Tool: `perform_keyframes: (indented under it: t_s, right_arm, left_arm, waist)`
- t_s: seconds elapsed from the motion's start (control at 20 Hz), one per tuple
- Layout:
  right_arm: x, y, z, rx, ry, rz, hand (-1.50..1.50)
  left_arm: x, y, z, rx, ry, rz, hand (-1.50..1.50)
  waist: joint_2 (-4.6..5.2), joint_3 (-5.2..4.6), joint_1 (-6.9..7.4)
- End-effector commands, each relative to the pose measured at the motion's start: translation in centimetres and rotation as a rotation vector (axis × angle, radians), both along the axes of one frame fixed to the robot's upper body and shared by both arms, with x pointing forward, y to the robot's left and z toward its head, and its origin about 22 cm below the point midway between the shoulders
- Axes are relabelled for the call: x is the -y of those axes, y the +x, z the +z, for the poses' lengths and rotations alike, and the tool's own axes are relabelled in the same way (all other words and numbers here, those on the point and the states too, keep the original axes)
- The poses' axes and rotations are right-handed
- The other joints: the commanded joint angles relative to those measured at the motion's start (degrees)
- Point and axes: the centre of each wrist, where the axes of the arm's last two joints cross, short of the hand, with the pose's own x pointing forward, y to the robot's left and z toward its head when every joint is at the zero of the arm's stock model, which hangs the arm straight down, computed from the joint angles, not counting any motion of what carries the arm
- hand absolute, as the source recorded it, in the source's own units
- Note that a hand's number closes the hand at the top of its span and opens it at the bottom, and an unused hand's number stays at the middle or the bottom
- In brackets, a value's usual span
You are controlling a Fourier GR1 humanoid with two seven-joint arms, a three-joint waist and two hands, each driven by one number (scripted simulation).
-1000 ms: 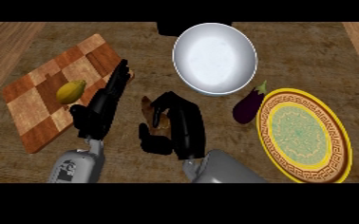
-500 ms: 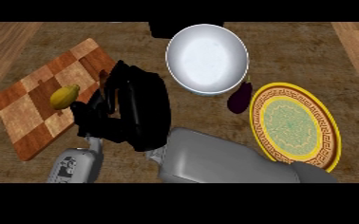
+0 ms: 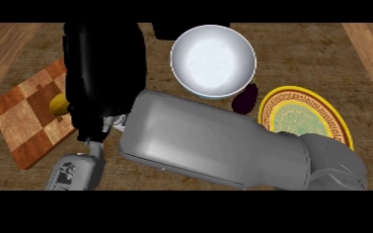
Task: Pick the croissant from the plate and place it in the bowl
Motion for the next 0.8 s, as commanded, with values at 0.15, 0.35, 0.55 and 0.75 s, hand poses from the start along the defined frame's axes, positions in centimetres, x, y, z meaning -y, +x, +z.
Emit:
perform_keyframes:
  t_s: [0.15, 0.35, 0.55, 0.75]
  right_arm:
    - [-1.3, 2.2, 4.4, -0.101, 0.036, -0.193, 1.5]
    - [-0.4, 5.0, 4.7, -0.125, 0.06, -0.217, 1.5]
    - [0.2, 7.2, 3.2, -0.145, -0.092, -0.359, 1.5]
    - [1.4, 8.9, 0.5, -0.171, -0.213, -0.407, 1.5]
  left_arm:
    - [-0.5, -0.5, 0.2, 0.005, 0.014, 0.013, 0.0]
    - [-0.5, -0.7, -0.3, 0.008, 0.006, -0.004, 0.0]
    - [-1.2, -1.0, 0.4, 0.005, 0.004, 0.028, 0.0]
    - [-0.4, -1.5, -0.6, 0.005, -0.012, 0.026, 0.0]
  waist:
    - [0.14, 0.05, -0.88]
    - [0.63, 0.05, -0.82]
    - [0.35, 0.07, -1.43]
    - [0.46, 0.08, -1.65]
